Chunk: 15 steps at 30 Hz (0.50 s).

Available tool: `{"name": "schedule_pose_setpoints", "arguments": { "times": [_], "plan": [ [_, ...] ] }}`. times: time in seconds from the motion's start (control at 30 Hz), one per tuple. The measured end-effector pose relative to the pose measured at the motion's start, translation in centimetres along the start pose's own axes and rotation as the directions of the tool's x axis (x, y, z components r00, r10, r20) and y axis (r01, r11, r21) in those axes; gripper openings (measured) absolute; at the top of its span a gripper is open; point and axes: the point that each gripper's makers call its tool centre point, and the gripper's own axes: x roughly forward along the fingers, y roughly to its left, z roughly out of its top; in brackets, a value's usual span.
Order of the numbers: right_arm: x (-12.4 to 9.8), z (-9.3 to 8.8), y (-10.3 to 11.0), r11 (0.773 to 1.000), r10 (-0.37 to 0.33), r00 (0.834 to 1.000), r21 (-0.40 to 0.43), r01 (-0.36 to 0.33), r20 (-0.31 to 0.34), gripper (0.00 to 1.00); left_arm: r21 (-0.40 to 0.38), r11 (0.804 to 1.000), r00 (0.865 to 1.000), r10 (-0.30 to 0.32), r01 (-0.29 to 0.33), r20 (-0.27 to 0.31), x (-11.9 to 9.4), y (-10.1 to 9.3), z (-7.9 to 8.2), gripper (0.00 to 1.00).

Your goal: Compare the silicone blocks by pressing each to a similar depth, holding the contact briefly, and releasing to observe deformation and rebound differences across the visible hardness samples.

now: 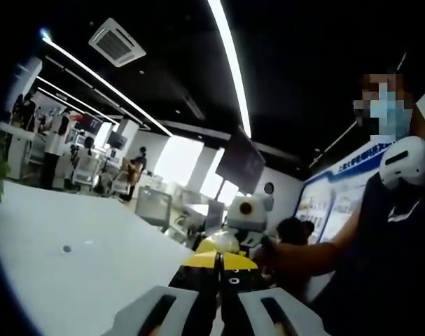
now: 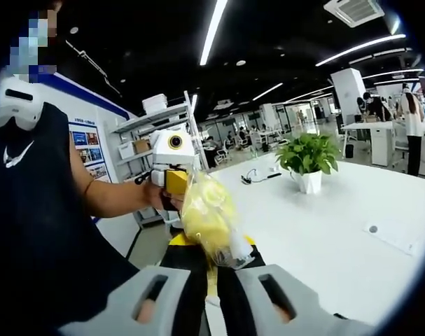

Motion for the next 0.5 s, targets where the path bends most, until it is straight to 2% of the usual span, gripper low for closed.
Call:
{"name": "schedule_pose_setpoints", "arguments": {
  "times": [0.5],
  "plan": [
    [0.39,0.21,-0.25,1.000,0.018,1.000,0.000,-0.018,-0.004,0.00,0.020,1.000,1.000,0.006,-0.006,0.007,-0.22,0.43,0.23,0.00]
  ]
}}
